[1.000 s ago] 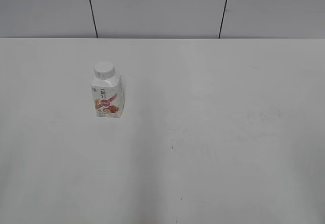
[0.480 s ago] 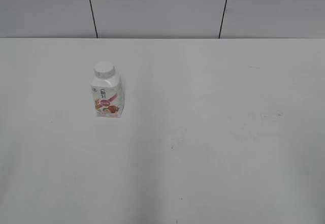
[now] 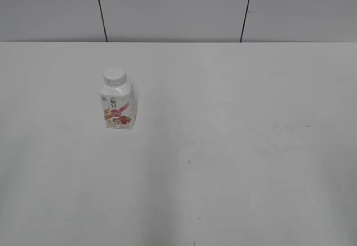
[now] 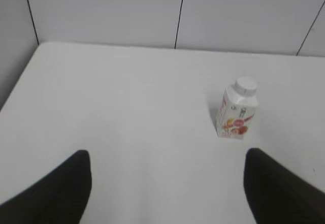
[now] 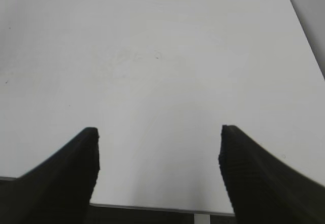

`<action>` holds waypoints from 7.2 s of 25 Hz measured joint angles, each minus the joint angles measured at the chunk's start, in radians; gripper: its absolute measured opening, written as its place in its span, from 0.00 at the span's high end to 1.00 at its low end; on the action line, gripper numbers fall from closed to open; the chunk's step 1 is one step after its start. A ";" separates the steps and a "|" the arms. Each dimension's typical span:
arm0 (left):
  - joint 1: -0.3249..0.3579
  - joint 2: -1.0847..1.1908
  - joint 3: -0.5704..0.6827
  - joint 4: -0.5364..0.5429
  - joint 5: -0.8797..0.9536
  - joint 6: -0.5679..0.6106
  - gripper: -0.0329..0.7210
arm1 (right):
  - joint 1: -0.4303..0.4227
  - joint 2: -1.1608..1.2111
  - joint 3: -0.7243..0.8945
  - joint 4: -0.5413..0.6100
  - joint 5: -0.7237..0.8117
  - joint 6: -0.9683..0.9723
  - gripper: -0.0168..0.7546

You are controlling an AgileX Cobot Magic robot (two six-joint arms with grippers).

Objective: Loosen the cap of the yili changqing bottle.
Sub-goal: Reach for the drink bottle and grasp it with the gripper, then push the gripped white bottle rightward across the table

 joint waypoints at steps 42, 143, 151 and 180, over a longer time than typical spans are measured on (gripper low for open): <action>-0.052 1.233 0.112 0.548 -1.368 -0.357 0.21 | 0.000 0.000 0.000 0.000 0.000 0.000 0.22; -0.156 2.309 -0.701 1.489 -2.112 -0.609 0.39 | 0.000 0.000 0.000 0.000 0.000 0.000 0.22; -0.296 2.309 -0.701 1.345 -1.957 -0.597 0.39 | 0.000 0.000 0.000 0.000 0.000 0.000 0.22; -0.327 2.408 -0.733 1.264 -1.987 -0.455 0.40 | 0.000 0.000 0.000 0.000 0.000 0.000 0.22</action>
